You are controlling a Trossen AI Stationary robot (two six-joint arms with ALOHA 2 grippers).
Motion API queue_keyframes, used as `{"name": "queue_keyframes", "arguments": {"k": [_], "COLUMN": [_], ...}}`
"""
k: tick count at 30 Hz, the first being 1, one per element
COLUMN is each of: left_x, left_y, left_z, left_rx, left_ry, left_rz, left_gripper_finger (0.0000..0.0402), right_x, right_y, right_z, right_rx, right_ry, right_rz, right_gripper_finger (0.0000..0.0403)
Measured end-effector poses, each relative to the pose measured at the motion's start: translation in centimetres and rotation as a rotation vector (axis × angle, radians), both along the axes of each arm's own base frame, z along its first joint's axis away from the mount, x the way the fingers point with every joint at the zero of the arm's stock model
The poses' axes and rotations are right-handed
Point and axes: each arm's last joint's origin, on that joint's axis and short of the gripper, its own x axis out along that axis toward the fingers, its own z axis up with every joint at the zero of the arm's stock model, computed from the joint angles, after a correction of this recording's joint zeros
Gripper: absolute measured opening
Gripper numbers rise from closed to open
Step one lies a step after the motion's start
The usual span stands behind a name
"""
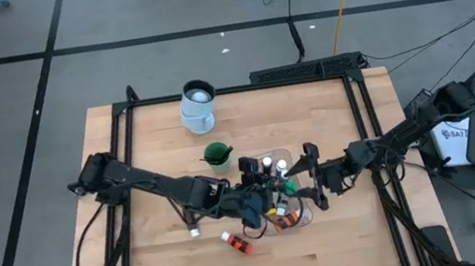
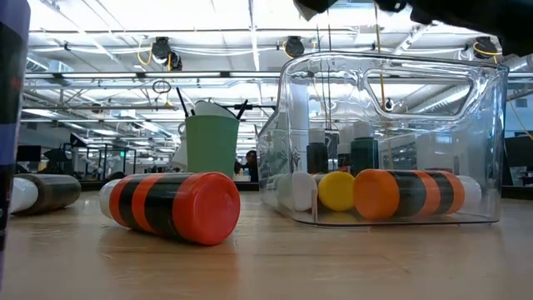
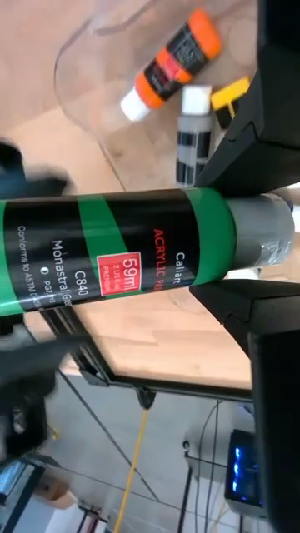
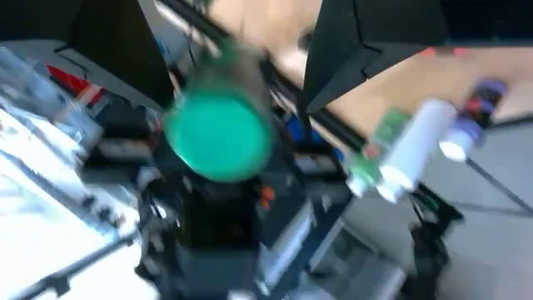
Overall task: Pick & Place Paint Supplies
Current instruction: Put the small green paint bottle into the transparent bin
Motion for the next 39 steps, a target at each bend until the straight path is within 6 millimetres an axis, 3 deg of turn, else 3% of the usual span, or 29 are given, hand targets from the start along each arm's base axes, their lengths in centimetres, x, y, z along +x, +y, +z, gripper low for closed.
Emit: {"name": "queue_keyframes", "arguments": {"k": [6, 22, 25, 34, 39], "left_x": [0.2, 0.4, 0.4, 0.5, 0.4], "left_y": [1.0, 1.9, 1.9, 2.2, 2.2], "left_z": [-0.1, -0.3, -0.3, -0.3, -0.3], "left_rx": [-0.022, -0.073, -0.075, -0.077, -0.079], "left_ry": [0.016, 0.035, 0.035, 0.043, 0.043], "left_rz": [0.008, 0.018, 0.02, 0.02, 0.025], "left_gripper_finger": [0.0122, 0.0122, 0.0122, 0.0122, 0.0122], "right_x": [0.1, 0.3, 0.4, 0.5, 0.5], "right_y": [0.5, -0.2, -0.5, -0.9, -0.8], "right_z": [0.0, 0.1, 0.1, 0.1, 0.0], "right_rx": [0.052, 0.127, 0.15, 0.16, 0.135], "right_ry": [-0.021, -0.019, -0.011, 0.002, -0.001], "right_rz": [0.106, 0.061, 0.056, 0.096, 0.093], "right_gripper_finger": [0.0261, 0.0252, 0.0232, 0.012, 0.0115]}}
